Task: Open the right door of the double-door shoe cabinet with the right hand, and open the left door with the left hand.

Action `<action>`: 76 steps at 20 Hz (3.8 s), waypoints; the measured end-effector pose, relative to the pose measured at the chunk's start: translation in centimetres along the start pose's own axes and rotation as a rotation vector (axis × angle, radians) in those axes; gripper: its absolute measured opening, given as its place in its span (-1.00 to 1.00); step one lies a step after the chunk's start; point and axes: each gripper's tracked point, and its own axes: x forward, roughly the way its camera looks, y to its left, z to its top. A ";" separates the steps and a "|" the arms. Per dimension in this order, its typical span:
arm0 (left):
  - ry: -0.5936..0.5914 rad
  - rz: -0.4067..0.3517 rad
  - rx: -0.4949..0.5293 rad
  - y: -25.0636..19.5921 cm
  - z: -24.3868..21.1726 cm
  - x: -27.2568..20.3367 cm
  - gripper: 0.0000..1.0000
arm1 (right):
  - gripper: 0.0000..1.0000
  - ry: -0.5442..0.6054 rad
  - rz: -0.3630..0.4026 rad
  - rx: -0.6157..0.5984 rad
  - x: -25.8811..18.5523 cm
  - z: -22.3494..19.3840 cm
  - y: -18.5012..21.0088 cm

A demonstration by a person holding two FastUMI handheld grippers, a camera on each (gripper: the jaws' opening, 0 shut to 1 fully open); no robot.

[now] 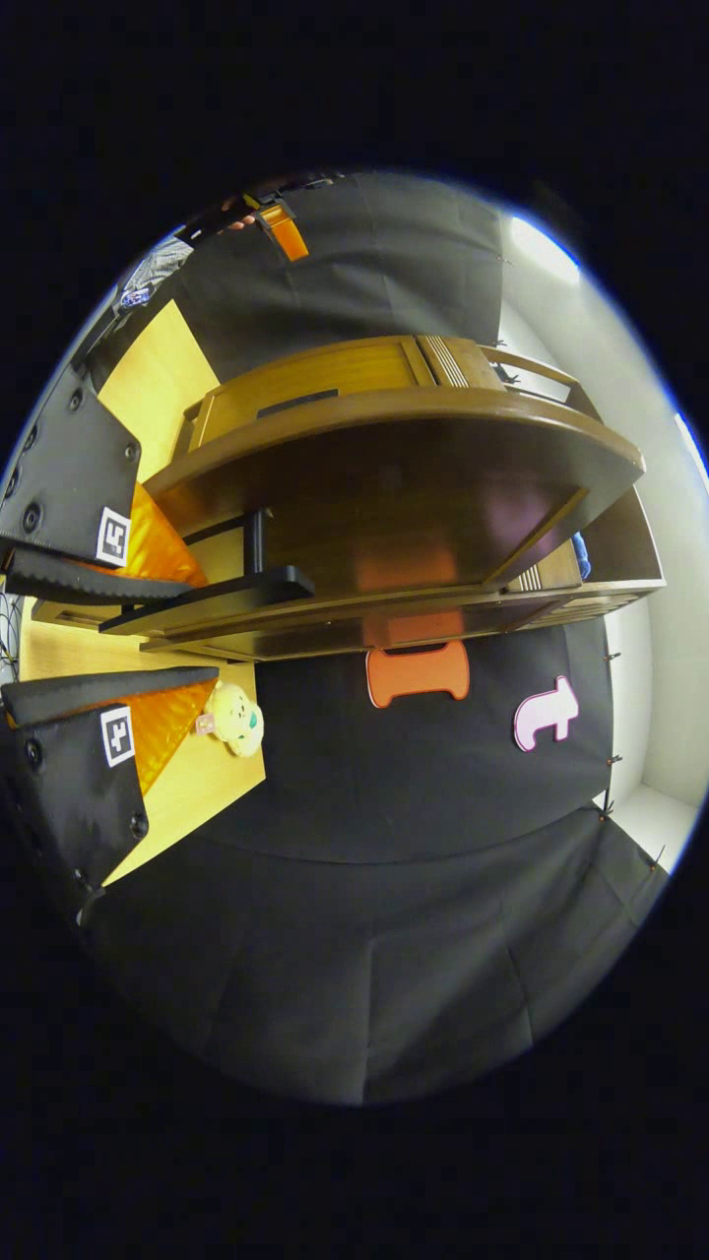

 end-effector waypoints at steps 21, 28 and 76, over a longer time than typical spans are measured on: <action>0.102 -0.306 -0.059 -12.7 -5.8 17.7 0.89 | -0.40 -0.167 -0.414 -0.034 -13.7 1.5 3.5; 0.118 -0.297 0.004 -14.7 -9.5 21.5 0.83 | 0.51 -0.146 -0.339 -0.012 -11.2 -0.6 8.6; 0.074 0.014 0.089 3.5 -3.2 4.1 -0.46 | 1.00 -0.018 0.051 -0.036 -0.5 -4.3 17.8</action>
